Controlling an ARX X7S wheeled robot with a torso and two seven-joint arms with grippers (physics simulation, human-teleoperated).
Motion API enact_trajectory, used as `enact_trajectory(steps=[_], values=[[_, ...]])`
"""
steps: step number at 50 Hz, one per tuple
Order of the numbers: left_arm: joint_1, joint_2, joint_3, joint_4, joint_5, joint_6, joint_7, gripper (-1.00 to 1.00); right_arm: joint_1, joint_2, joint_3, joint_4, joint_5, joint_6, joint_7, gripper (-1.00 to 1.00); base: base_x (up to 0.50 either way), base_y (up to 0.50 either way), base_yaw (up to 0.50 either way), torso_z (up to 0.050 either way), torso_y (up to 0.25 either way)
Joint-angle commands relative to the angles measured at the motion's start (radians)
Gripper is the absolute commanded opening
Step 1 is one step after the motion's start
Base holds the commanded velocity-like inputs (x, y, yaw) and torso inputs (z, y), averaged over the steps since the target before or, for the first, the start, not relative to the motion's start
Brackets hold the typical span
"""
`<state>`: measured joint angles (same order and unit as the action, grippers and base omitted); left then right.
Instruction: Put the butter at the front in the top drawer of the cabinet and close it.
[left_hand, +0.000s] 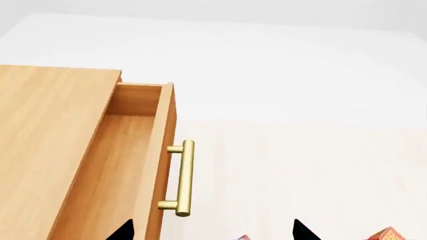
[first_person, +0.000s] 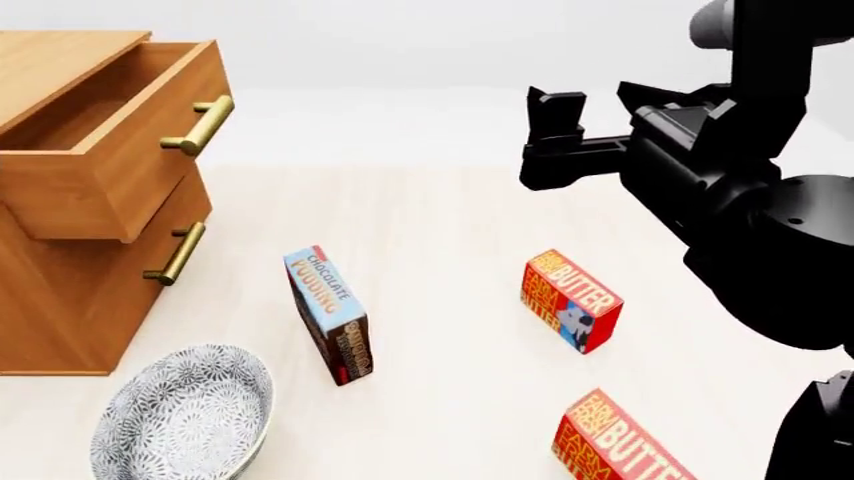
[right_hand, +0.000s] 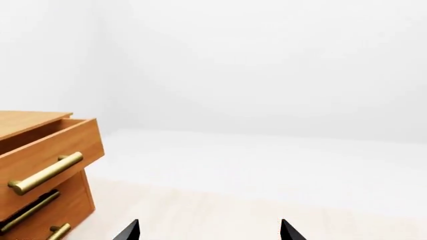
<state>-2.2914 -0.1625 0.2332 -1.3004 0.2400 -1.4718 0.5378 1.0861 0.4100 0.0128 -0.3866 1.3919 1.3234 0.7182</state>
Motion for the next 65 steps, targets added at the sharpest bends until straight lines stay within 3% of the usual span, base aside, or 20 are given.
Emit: enact_trajectory(steps=[1, 5, 15, 35, 65], values=[[0.049, -0.047, -0.151, -0.007, -0.156, 0.051, -0.31, 1.0, -0.029, 0.004, -0.015, 0.006, -0.032, -0.034, -0.035, 1.0, 0.0, 0.0, 0.0, 0.0, 0.0], [0.064, -0.052, -0.155, -0.008, -0.176, 0.067, -0.371, 1.0, -0.038, 0.005, -0.019, 0.007, -0.04, -0.044, -0.04, 1.0, 0.0, 0.0, 0.0, 0.0, 0.0], [0.1, -0.034, -0.049, -0.008, -0.197, 0.085, -0.391, 1.0, -0.051, 0.007, -0.037, 0.013, -0.061, -0.063, -0.059, 1.0, 0.0, 0.0, 0.0, 0.0, 0.0], [0.165, 0.001, 0.165, -0.008, -0.222, 0.085, -0.348, 1.0, -0.072, 0.002, -0.07, 0.034, -0.098, -0.107, -0.11, 1.0, 0.0, 0.0, 0.0, 0.0, 0.0], [0.25, -0.02, 0.246, -0.008, -0.236, 0.087, -0.375, 1.0, -0.11, 0.015, -0.076, 0.032, -0.095, -0.135, -0.104, 1.0, 0.0, 0.0, 0.0, 0.0, 0.0]])
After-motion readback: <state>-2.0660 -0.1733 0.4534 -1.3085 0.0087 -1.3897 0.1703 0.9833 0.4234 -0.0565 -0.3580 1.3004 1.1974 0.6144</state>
